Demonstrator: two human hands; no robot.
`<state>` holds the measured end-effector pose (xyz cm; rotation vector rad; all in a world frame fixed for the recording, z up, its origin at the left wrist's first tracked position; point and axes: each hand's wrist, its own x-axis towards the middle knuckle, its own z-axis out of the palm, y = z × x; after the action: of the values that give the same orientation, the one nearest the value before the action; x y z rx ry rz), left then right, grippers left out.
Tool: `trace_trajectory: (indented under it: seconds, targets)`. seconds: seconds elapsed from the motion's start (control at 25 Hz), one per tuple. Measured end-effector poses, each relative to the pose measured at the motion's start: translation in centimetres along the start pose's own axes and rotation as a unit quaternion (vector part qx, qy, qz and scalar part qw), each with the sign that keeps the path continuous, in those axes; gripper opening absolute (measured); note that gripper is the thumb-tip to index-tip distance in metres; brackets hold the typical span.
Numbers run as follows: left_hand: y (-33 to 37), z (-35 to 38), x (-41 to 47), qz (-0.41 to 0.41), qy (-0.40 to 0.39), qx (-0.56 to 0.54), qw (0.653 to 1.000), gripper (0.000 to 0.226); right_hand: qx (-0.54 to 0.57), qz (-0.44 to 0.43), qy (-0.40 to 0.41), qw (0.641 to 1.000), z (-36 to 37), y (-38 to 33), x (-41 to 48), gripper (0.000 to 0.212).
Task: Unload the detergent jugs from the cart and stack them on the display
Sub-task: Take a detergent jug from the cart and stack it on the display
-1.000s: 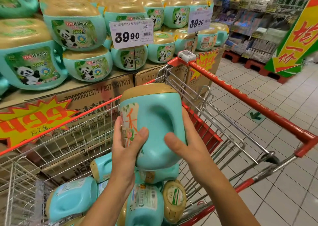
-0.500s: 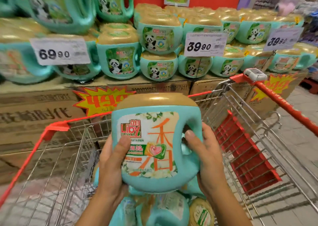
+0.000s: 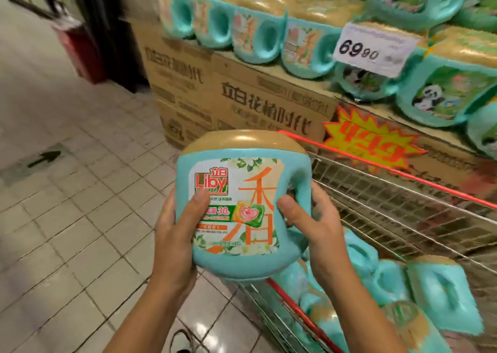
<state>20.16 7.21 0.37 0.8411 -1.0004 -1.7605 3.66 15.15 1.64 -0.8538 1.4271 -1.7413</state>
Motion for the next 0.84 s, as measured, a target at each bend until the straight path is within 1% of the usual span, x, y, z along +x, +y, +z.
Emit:
trace_trajectory:
  seconds: [0.08, 0.2, 0.32, 0.4, 0.44, 0.6, 0.84]
  targets:
    - [2.0, -3.9, 0.6, 0.018, 0.038, 0.000, 0.999, 0.065, 0.022, 0.005, -0.044, 0.999, 4.6, 0.9, 1.5, 0.069]
    - [5.1, -10.1, 2.9, 0.047, 0.088, 0.010, 0.995, 0.078, 0.044, 0.006, -0.097, 0.994, 11.9, 2.9, 4.4, 0.060]
    - [8.6, -16.1, 6.5, 0.058, 0.093, 0.040, 0.993, 0.092, 0.056, 0.012, -0.114, 0.992, 19.0, 4.9, 7.3, 0.064]
    - [11.0, -19.6, 9.2, 0.058, 0.094, 0.067, 0.992, 0.100, 0.072, 0.019, -0.116, 0.991, 23.4, 6.1, 9.4, 0.063]
    - [12.1, -21.0, 10.5, 0.058, 0.095, 0.072, 0.991, 0.099, 0.075, 0.019, -0.116, 0.990, 25.3, 6.4, 10.4, 0.063]
    - [15.5, -25.2, 16.8, 0.068, 0.084, 0.075, 0.991, 0.075, 0.063, 0.023, -0.112, 0.991, 31.3, 7.1, 15.6, 0.062]
    - [18.0, -28.4, 30.2, 0.094, 0.051, 0.067, 0.992, 0.064, 0.056, 0.011, -0.111, 0.992, 37.4, 9.1, 27.4, 0.061]
